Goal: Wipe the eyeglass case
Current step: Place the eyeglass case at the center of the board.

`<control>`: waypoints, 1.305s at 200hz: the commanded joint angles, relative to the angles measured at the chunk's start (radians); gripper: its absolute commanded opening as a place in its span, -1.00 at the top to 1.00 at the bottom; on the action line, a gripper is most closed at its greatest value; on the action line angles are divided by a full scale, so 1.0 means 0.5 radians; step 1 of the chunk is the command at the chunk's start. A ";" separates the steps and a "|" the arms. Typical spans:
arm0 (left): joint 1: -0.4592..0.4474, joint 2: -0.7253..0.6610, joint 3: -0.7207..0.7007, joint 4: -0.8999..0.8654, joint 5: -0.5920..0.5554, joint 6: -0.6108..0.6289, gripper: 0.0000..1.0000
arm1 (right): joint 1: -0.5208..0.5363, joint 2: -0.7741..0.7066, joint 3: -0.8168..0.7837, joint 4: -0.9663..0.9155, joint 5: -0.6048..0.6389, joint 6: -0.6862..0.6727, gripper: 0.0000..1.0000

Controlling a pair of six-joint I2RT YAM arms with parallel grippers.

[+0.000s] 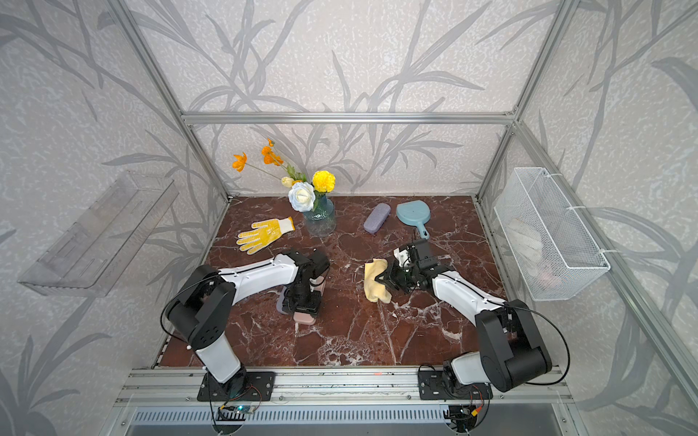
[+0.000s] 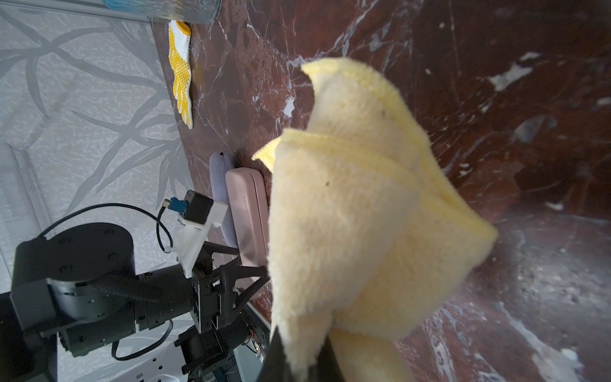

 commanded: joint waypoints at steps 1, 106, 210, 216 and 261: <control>0.090 0.045 -0.082 0.005 -0.249 0.023 0.79 | 0.013 0.012 -0.001 -0.001 0.010 -0.046 1.00; 0.147 -0.008 -0.001 0.105 -0.114 0.133 0.45 | 0.022 0.065 0.014 -0.017 -0.002 -0.060 1.00; 0.148 -0.186 0.013 0.130 -0.090 0.124 -0.65 | 0.032 0.108 0.048 -0.036 -0.003 -0.072 1.00; 0.147 -0.184 0.014 0.131 -0.086 0.127 -0.66 | 0.031 0.111 0.050 -0.036 -0.006 -0.075 1.00; 0.119 -0.329 0.127 -0.036 -0.189 0.104 -0.70 | -0.002 0.092 0.125 -0.167 -0.006 -0.171 1.00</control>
